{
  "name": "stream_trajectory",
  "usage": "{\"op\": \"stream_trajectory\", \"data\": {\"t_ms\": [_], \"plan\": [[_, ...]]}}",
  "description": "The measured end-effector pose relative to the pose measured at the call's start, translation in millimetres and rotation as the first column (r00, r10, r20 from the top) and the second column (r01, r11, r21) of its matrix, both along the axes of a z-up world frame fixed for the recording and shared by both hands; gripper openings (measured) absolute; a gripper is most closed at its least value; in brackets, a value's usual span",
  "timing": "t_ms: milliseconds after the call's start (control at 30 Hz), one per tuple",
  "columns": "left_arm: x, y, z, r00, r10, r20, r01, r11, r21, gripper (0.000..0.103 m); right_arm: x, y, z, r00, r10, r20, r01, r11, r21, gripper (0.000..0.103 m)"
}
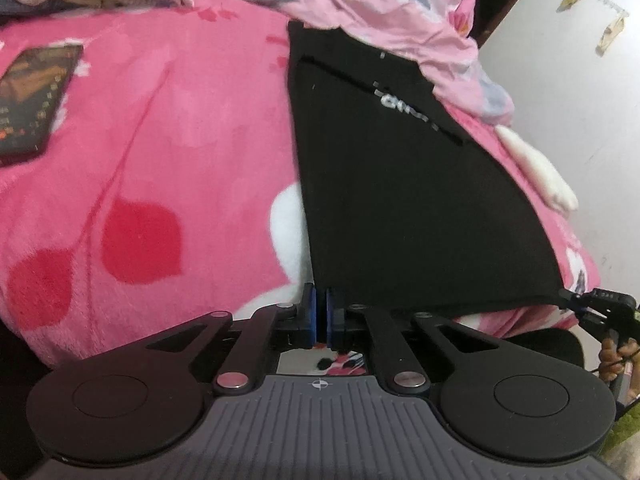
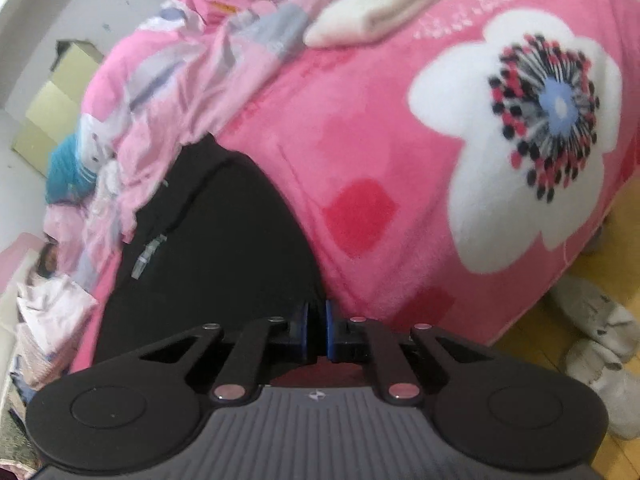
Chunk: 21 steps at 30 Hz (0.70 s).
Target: Fold clothes
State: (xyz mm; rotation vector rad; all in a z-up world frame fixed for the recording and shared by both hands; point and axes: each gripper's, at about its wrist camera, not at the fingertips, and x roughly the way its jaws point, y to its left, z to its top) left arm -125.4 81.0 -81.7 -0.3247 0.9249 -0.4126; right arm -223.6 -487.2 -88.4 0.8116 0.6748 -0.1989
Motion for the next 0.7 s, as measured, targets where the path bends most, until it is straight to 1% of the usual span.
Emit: {"op": "stream_trajectory", "data": {"t_ms": [100,200,267,333,367,433,500,533,600,700], "plan": [[1.0,1.1,-0.7,1.000,-0.005,-0.003,0.005,1.000,-0.003,0.003,1.4,-1.4,-4.4,1.000,-0.005,-0.012,0.005,1.000,0.004,0.009],[0.1,3.8,-1.4,1.000,-0.018,0.002,0.018,1.000,-0.013,0.003,-1.7,5.1,3.7,1.000,0.000,-0.003,0.000,0.999,-0.044,0.010],[0.2,8.3,-3.1,1.000,-0.017,-0.004,0.016,0.999,-0.045,0.003,-4.7,7.9,8.0,1.000,0.007,0.010,-0.007,0.999,-0.044,0.010],[2.7,15.2,0.2,1.000,-0.008,-0.009,0.007,0.994,-0.110,0.003,-6.6,7.6,14.7,0.999,0.014,0.030,-0.014,1.000,-0.023,0.010],[4.7,19.8,3.3,1.000,-0.002,-0.013,0.000,0.987,-0.158,0.003,-7.2,6.5,19.9,0.999,0.017,0.045,-0.017,1.000,-0.008,0.010],[11.1,30.9,13.0,1.000,0.011,-0.026,-0.017,0.962,-0.272,0.003,-6.6,0.3,37.0,0.995,0.023,0.100,-0.027,0.999,0.046,0.009],[20.8,42.3,27.9,0.999,0.016,-0.030,-0.027,0.925,-0.379,0.003,-2.5,-7.2,56.7,0.988,0.025,0.152,-0.039,0.996,0.086,0.009],[24.9,46.7,35.3,0.999,0.018,-0.027,-0.027,0.908,-0.418,0.003,1.2,-11.0,67.5,0.984,0.029,0.174,-0.046,0.994,0.097,0.009],[30.8,52.1,48.8,1.000,0.018,-0.011,-0.021,0.886,-0.463,0.003,8.3,-17.3,88.2,0.977,0.036,0.209,-0.061,0.992,0.114,0.009],[32.7,56.1,61.9,1.000,0.014,0.000,-0.012,0.869,-0.494,0.003,14.0,-21.1,110.2,0.971,0.052,0.233,-0.082,0.990,0.118,0.009]]}}
